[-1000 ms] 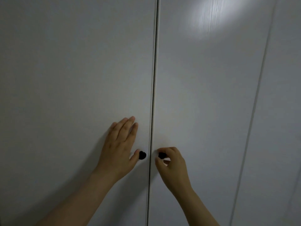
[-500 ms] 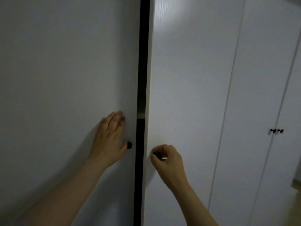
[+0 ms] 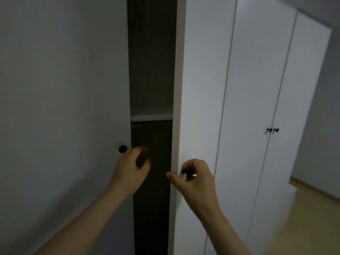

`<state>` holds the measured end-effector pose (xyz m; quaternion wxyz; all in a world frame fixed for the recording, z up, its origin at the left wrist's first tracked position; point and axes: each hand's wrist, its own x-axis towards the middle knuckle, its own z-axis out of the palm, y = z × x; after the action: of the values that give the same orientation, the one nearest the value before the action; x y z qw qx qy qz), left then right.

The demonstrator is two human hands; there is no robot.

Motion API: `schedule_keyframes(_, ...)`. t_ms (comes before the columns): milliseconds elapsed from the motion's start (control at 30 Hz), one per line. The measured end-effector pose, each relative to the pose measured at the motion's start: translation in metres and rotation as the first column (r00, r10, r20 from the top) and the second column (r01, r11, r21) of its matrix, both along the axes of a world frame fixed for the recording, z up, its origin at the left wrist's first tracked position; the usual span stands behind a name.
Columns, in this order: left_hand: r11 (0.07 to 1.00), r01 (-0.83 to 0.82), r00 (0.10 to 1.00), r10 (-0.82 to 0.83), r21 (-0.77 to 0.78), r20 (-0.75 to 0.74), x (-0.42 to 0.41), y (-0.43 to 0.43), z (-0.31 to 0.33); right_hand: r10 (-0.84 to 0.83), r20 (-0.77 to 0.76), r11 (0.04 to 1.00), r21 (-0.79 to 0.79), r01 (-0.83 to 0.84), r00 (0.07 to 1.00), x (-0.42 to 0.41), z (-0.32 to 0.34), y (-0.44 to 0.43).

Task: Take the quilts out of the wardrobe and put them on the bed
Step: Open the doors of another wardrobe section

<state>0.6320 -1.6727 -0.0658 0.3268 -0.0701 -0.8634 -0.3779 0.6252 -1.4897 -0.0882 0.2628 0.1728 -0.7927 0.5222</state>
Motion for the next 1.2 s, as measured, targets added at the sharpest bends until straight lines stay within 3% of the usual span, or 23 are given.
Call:
schedule_keyframes(333,0.993,0.106,0.988,-0.112,0.054,0.106,0.007,0.057,-0.026,-0.114,-0.052,0.993,-0.014,0.114,0.992,0.021,-0.007,0.062)
schedule_keyframes(567,0.975,0.216,0.965,-0.221,0.049,0.141,0.003,0.099,-0.026,-0.148,0.013,0.988,-0.044,0.149,0.989,0.025,-0.009,0.114)
schedule_keyframes(1200,0.929,0.369,0.926,-0.368,-0.004,0.080,-0.009,0.188,-0.039,-0.363,0.074,0.910,-0.186,0.370,0.929,0.014,-0.027,0.250)
